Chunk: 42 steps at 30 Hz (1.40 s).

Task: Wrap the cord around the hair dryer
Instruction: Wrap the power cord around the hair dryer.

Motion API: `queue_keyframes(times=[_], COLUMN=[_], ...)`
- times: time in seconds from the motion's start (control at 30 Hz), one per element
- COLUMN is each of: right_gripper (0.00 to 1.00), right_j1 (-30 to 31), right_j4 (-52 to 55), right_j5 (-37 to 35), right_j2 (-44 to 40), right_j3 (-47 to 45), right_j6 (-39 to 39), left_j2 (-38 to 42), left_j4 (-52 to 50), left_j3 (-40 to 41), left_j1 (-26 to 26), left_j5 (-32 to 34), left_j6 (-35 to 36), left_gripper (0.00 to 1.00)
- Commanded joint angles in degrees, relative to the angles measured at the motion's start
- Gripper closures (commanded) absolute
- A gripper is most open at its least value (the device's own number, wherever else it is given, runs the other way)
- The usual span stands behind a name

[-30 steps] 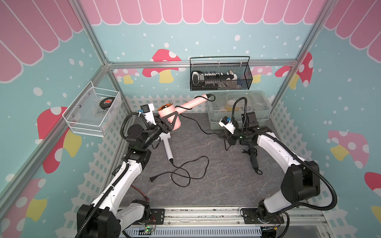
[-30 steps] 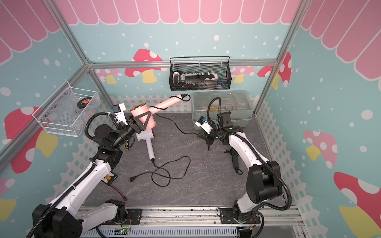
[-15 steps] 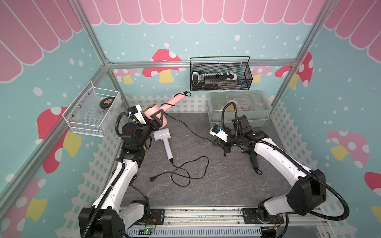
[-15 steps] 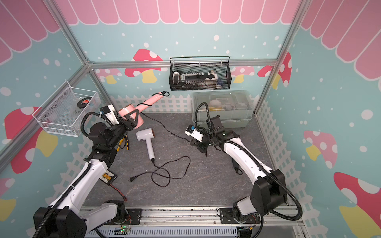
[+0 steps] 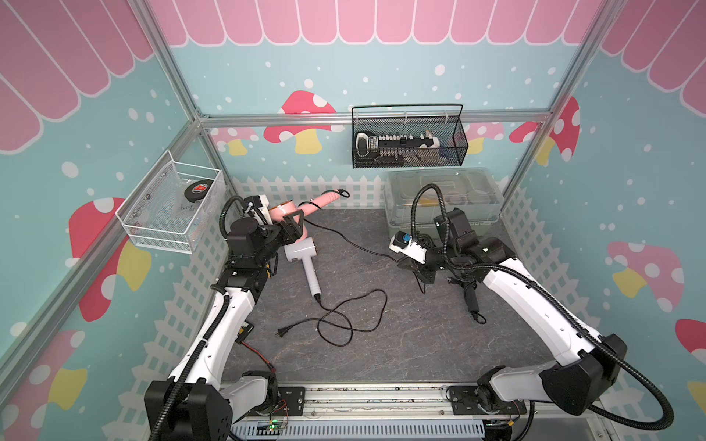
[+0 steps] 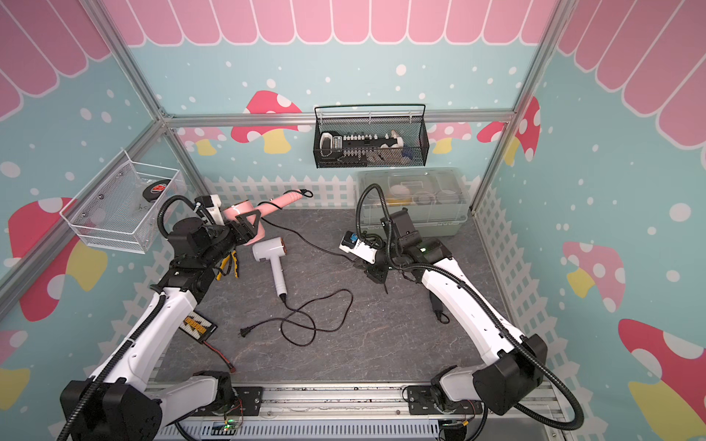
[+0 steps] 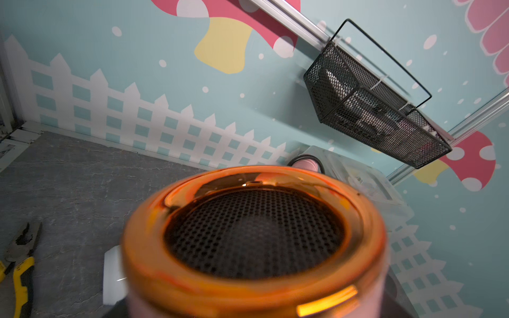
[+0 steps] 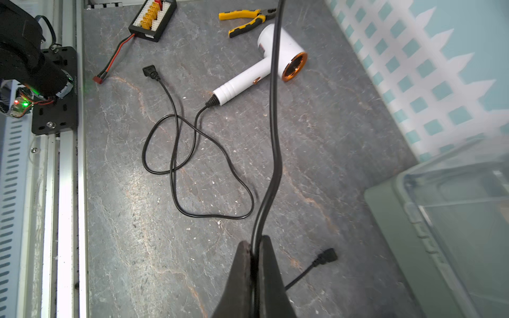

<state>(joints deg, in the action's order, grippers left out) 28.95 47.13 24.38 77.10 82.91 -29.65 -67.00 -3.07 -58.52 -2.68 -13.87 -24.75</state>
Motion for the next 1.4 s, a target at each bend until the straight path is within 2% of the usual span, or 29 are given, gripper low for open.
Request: queue_keyframes(times=[0.0,0.1,0.37,0.47,0.63,0.8,0.87,1.0,1.17,1.37], right_gripper=[1.0,1.0,1.0,1.0,1.0,1.0,1.0,1.0,1.0,1.0], right_j1=[0.14,0.09,0.14,-0.23,-2.05,-4.81,-6.04,-8.65,-12.29,-14.21], right_j4=[6.68,8.28,10.78,10.79,10.79,10.62,10.61,9.34,5.24,0.4], right_j5=[-4.25,-7.09,-12.45,-13.66,-12.12,-8.0,-5.72,-0.63,7.61,15.76], right_j2=[-2.75,-2.29,4.32,7.16,11.96,15.82,17.13,18.92,19.28,20.32], right_j3=[6.43,12.33,25.19,28.64,33.52,35.46,35.39,32.85,26.46,19.54], right_j6=[-4.42,-6.93,-13.6,-15.63,-17.17,-16.92,-16.33,-14.34,-10.78,-6.26], left_j2=[-1.02,-2.85,-4.4,-4.62,-5.24,-7.14,-7.72,-6.84,-4.32,-2.52], left_j4=[-7.69,-13.89,-20.81,-23.02,-23.47,-23.78,-23.26,-16.37,-5.25,16.86], left_j3=[-5.06,-7.51,-8.98,-9.27,-9.36,-12.04,-13.23,-12.35,-9.54,-4.51], left_j1=[-2.59,-6.76,-16.27,-20.02,-24.93,-28.49,-29.78,-30.37,-28.56,-23.43], left_j5=[1.05,1.74,-7.17,-13.02,-26.87,-36.2,-38.05,-38.9,-38.14,-36.98], left_j6=[6.55,10.88,16.4,18.68,20.36,20.62,20.54,17.24,11.07,-3.35], left_gripper=[1.0,1.0,1.0,1.0,1.0,1.0,1.0,1.0,1.0,1.0])
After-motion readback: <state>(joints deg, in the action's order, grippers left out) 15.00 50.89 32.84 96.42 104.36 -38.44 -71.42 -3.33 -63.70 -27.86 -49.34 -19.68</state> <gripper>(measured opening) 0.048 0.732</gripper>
